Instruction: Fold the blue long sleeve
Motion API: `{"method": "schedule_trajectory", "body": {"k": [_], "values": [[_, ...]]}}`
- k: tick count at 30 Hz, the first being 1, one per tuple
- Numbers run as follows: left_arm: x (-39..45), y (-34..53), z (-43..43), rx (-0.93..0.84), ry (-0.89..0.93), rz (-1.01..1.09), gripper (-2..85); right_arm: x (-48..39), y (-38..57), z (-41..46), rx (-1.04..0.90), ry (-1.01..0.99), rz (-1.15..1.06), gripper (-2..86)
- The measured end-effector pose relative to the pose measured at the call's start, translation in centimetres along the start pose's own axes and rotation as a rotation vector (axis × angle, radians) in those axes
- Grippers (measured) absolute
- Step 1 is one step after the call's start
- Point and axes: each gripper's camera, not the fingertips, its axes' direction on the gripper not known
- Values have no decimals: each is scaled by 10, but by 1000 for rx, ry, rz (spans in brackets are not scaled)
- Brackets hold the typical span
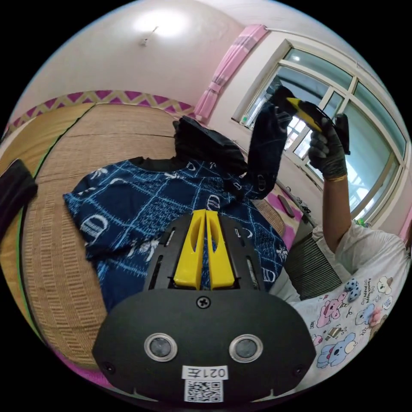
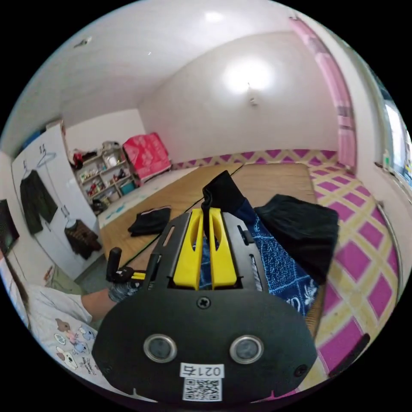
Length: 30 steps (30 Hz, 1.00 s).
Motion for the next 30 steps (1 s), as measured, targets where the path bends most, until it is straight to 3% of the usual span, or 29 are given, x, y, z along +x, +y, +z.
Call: {"method": "schedule_trajectory", "body": {"k": [6,13,16,17,22,27,30], "values": [[-45,47,-78,83,-23,-115,-10,-106,60,265,-371,-54,-122,1],[-83,88,-142,121,-57,-200,-10,-159,93,352,-445,-99,-162,13],[-90,91,-147,117,-30,-220,-10,-179,120,409,-626,-149,-202,61],[-90,91,-148,109,-21,-218,-10,-183,130,416,-665,-168,-222,77],[-88,98,-159,81,-31,-196,-10,-138,132,327,-513,-141,-182,80],[-86,110,-172,80,-38,-200,-10,-47,169,235,-529,275,-156,55],[-76,116,-178,83,-54,-185,-10,-1,204,223,-595,460,-92,35]]}}
